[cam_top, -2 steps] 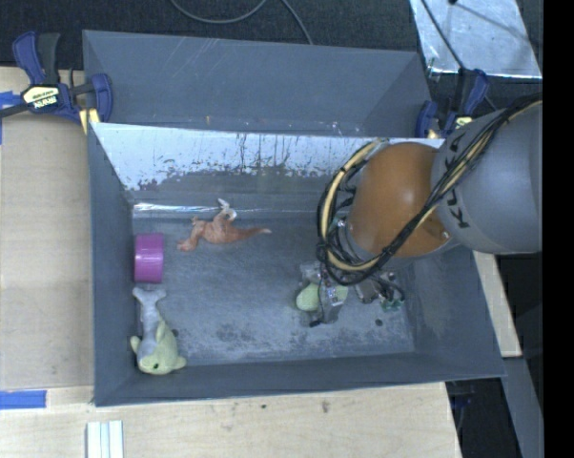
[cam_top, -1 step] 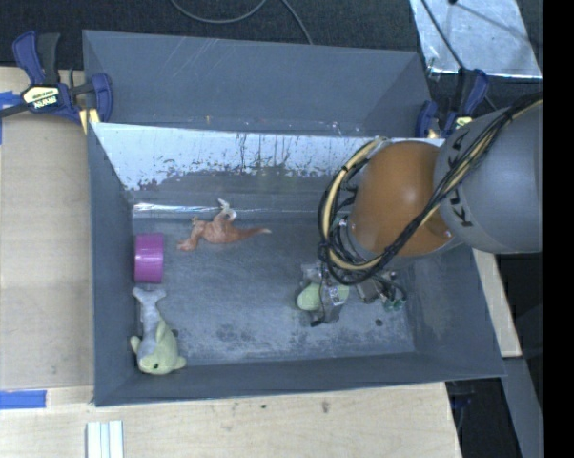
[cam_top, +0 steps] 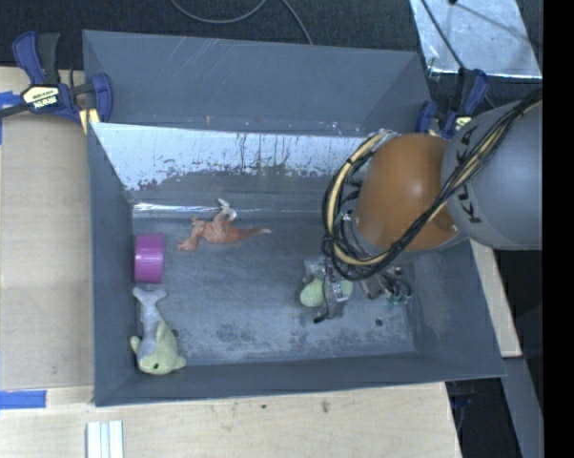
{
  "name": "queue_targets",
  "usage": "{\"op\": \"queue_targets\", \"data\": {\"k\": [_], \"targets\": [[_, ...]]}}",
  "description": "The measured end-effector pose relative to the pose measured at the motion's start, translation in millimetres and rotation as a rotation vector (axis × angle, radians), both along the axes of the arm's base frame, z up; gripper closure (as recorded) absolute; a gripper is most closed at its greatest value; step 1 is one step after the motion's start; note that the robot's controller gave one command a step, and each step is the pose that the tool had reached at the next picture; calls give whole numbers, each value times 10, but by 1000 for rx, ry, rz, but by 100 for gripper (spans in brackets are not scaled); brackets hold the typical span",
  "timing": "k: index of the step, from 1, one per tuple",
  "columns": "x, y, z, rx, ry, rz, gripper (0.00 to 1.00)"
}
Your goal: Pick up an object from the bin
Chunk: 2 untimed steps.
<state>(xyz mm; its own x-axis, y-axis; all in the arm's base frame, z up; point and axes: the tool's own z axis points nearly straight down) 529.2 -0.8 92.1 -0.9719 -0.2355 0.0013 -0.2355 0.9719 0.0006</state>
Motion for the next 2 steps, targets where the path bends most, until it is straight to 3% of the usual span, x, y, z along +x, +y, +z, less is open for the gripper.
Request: {"op": "queue_targets", "data": {"k": [2], "targets": [[19,-2,156,0,-9,1,100]]}}
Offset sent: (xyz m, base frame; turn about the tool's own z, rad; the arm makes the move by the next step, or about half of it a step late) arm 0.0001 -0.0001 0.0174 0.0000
